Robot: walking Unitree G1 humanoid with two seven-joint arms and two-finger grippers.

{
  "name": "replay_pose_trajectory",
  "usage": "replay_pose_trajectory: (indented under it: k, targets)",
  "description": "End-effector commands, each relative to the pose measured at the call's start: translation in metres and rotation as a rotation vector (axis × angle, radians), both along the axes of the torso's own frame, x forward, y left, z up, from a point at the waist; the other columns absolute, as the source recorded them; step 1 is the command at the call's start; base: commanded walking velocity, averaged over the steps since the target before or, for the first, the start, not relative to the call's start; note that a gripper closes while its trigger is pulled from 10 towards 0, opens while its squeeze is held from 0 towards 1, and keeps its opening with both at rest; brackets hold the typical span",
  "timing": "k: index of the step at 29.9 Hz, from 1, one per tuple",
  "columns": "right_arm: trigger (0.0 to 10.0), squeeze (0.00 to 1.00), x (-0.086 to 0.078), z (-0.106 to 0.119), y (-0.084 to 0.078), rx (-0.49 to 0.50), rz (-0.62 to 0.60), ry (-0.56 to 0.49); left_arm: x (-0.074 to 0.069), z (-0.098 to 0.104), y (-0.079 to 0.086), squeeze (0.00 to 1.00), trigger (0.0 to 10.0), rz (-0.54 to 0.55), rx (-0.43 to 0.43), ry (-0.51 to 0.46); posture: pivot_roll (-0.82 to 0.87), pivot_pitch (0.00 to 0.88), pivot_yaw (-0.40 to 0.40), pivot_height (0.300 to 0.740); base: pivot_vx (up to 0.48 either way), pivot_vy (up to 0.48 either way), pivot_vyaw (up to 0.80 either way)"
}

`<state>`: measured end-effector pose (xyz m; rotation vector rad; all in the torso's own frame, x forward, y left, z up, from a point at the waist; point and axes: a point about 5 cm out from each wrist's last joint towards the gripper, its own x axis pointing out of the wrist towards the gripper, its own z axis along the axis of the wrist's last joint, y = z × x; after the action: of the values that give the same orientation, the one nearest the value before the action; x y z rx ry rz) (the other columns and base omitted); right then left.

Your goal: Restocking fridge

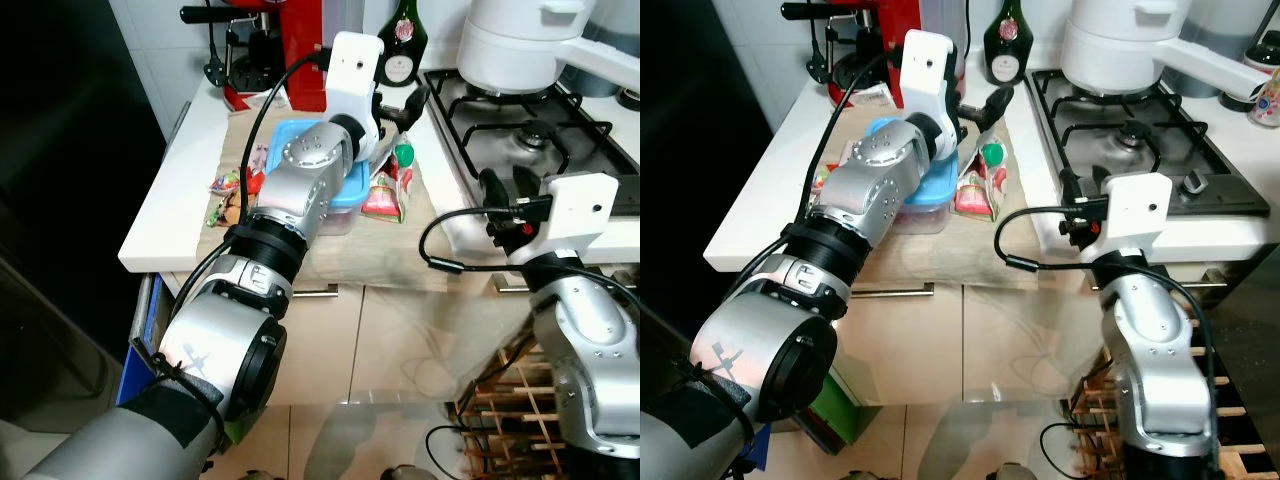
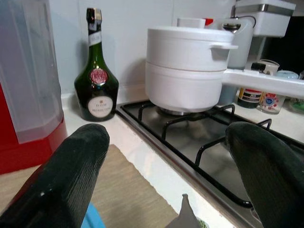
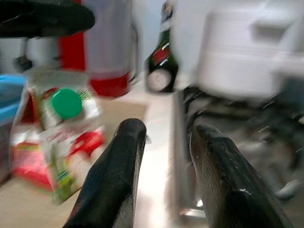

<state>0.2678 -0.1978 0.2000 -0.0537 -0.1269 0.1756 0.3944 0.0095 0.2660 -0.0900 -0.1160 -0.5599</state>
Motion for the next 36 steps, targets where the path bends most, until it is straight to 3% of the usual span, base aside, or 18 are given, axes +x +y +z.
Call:
replay_pose_trajectory:
  k: [1,6,12,21,36]
  targets:
    - [10.0,0.0,-0.003,0.012,0.005,0.027,0.126,0.007,0.001,0.008,-0.003,0.0,10.0,0.008,0.005,-0.012,-0.26,0.007,0.085,0.74,0.0,0.0,0.0]
    - [10.0,0.0,-0.003,0.014,0.007,0.017,0.169,0.017,-0.001,0.006,-0.009,0.0,10.0,-0.018,-0.018,0.047,-0.25,0.007,0.084,0.74,0.0,0.0,0.0]
    - [10.0,0.0,0.0,0.017,0.009,0.046,0.184,0.023,-0.003,-0.001,-0.011,0.0,10.0,-0.009,0.015,0.075,-0.24,0.01,0.083,0.74,0.0,0.0,0.0]
    - [10.0,0.0,-0.006,0.016,0.021,0.043,0.332,0.059,0.0,-0.012,-0.009,0.0,10.0,0.021,0.019,0.138,-0.24,0.008,0.081,0.74,0.0,0.0,0.0]
    - [10.0,0.0,-0.008,0.01,0.033,0.11,0.375,0.087,0.003,-0.02,-0.007,0.0,10.0,0.005,0.001,0.204,-0.24,0.0,0.087,0.74,0.0,0.0,0.0]
